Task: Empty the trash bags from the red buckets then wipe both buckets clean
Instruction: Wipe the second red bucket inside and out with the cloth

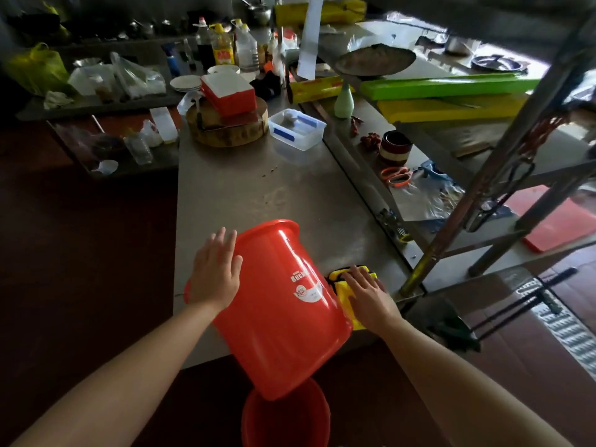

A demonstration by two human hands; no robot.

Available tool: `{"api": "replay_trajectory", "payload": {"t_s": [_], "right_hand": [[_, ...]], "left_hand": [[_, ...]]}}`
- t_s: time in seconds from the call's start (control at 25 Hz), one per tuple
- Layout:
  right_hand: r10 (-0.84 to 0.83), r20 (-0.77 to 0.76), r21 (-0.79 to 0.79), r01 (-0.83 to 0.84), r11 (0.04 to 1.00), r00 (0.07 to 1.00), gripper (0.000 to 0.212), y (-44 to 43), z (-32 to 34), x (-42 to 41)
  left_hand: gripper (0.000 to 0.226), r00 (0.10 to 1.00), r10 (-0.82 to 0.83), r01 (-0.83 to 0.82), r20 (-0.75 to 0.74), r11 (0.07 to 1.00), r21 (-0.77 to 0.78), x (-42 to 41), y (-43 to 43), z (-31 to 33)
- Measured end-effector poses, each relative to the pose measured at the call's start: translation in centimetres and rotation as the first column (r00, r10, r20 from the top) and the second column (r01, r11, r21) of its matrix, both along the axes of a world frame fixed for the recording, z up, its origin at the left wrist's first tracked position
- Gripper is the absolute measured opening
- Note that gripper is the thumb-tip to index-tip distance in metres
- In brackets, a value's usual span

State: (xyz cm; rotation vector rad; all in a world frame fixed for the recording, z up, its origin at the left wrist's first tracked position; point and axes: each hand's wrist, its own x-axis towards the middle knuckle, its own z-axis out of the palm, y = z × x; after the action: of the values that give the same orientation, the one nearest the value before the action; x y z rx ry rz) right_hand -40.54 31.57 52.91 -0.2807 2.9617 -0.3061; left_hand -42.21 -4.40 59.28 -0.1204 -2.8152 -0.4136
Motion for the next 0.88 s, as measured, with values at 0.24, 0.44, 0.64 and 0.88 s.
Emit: {"api": "replay_trajectory", "payload": {"t_s": [0.24, 0.44, 0.64, 0.88], "right_hand": [[0.08, 0.225, 0.193, -0.125, 0.973, 0.971, 0.089, 4.8, -8.0, -0.1], [0.121, 0.341, 0.275, -0.222, 0.935, 0.932, 0.097, 6.1, -13.2, -1.2], [0.133, 0.18, 0.242, -0.175, 0.954, 0.975, 0.085, 6.1, -16.0, -1.9], [0.039, 0.132, 0.091, -0.051, 0.995, 0.99, 0.052, 5.6, -14.3, -4.0]], "left_hand": [[0.057, 0.984, 0.068, -0.082, -0.165, 0.993, -0.079, -1.1, 1.3, -1.5], [0.057, 0.973, 0.069, -0.091, -0.222, 0.992, -0.091, -1.4, 1.7, -2.3], [0.057, 0.973, 0.025, -0.047, -0.228, 0.995, -0.093, -1.4, 1.3, -2.5], [0.057, 0.976, 0.026, -0.048, -0.217, 0.994, -0.097, -1.5, 1.8, -1.8]]}}
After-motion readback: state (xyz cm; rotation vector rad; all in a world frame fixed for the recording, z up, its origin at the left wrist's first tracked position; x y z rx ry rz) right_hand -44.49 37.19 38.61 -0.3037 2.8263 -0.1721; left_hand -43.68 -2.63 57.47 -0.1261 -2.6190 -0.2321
